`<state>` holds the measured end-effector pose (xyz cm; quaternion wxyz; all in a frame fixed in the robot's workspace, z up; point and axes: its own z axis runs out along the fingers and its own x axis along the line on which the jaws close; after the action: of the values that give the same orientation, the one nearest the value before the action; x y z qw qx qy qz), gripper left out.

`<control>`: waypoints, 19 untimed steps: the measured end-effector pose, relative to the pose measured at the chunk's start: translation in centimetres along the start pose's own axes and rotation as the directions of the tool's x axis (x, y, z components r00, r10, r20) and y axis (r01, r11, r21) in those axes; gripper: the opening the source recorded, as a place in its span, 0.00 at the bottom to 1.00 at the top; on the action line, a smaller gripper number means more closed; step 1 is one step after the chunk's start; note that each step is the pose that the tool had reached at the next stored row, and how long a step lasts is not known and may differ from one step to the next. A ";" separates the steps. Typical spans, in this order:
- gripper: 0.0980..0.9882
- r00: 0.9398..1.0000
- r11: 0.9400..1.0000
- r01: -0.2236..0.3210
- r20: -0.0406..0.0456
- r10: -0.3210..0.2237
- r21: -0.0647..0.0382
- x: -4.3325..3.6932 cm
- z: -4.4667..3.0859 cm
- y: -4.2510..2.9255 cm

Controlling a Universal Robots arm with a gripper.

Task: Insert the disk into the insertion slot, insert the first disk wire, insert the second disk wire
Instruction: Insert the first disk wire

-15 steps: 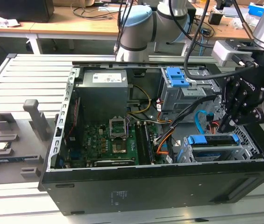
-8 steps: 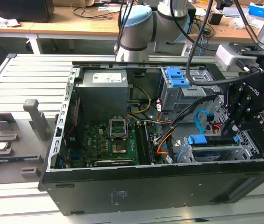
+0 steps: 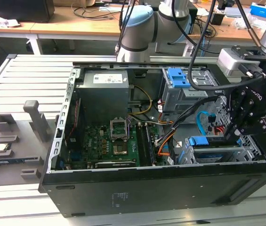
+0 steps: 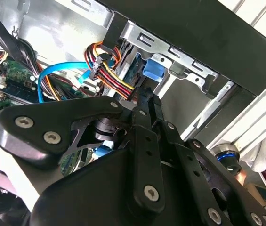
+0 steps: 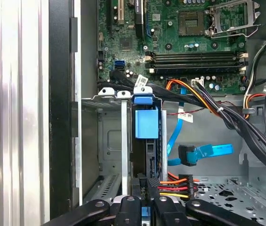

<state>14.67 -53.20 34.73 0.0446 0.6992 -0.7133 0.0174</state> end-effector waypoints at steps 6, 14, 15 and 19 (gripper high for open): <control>0.08 1.000 1.000 0.000 0.001 0.000 0.000 -0.78 0.10 0.00; 0.08 1.000 1.000 0.000 0.001 0.000 0.000 -1.41 0.41 -0.16; 0.08 1.000 1.000 0.000 0.001 0.000 0.000 -1.50 0.45 -0.17; 0.08 1.000 1.000 0.000 0.001 0.000 0.000 -1.59 0.58 -0.18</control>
<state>14.85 -51.67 34.01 0.0445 0.6993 -0.7133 0.0170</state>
